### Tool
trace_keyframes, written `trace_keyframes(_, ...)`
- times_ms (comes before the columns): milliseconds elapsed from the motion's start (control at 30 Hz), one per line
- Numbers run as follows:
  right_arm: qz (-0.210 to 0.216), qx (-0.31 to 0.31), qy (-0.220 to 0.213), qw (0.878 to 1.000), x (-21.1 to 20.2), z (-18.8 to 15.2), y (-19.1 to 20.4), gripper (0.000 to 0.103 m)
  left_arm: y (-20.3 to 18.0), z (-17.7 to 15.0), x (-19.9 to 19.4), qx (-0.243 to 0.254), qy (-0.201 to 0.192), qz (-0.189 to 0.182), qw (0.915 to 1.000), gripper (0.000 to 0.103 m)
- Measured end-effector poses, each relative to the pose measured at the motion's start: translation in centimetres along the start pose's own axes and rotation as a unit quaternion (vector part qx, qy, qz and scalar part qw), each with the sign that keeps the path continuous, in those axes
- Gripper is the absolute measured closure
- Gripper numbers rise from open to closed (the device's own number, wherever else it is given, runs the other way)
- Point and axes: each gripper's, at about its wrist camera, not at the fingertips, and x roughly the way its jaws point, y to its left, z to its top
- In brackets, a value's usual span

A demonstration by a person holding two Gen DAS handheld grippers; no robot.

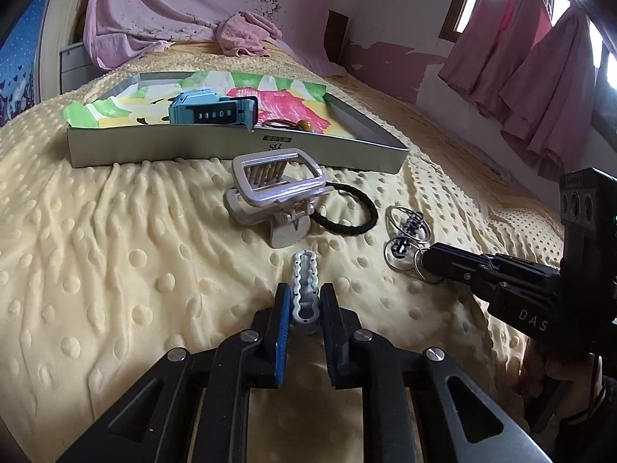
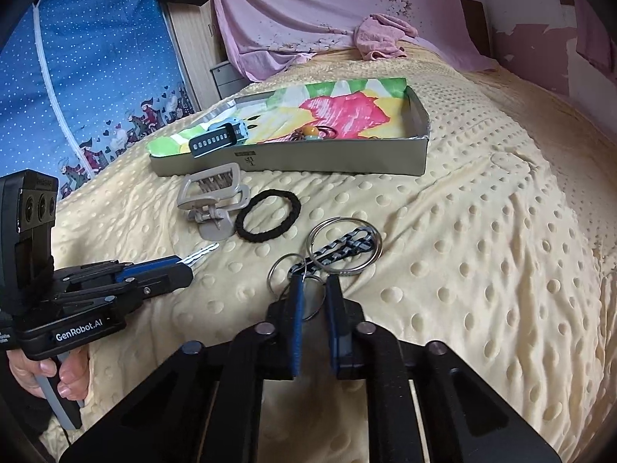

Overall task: Organize jewelry
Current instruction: 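Grasp the silver key rings with the right tool while the left tool grasps the silver link chain, then carry the link chain and key ring over the tray and open both tools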

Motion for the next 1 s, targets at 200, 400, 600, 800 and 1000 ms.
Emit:
trace_keyframes(200, 0.02, -0.016, -0.002, 1.0, -0.9, -0.6, 0.8, 0.1, -0.6, -0.8, -1.0, 0.003, -0.008, 0.0, 1.0, 0.088)
trace_keyframes(400, 0.03, -0.042, -0.037, 0.998, -2.6, -0.7, 1.9, 0.101, -1.6, -1.0, -2.5, 0.013, -0.035, -0.002, 0.9993, 0.088)
trace_keyframes(600, 0.033, -0.046, -0.075, 0.996, -4.2, -0.2, 2.1, 0.101, -2.3, -0.1, -3.7, 0.017, -0.06, -0.01, 0.998, 0.088)
trace_keyframes(800, 0.02, -0.045, -0.113, 0.992, -4.9, 1.3, 1.9, 0.101, -2.4, 2.5, -3.9, 0.01, -0.089, -0.014, 0.9959, 0.088)
trace_keyframes(1000, 0.012, -0.015, -0.149, 0.989, -4.4, 4.4, 0.5, 0.101, -1.5, 6.4, -2.7, -0.015, -0.119, -0.017, 0.9926, 0.088)
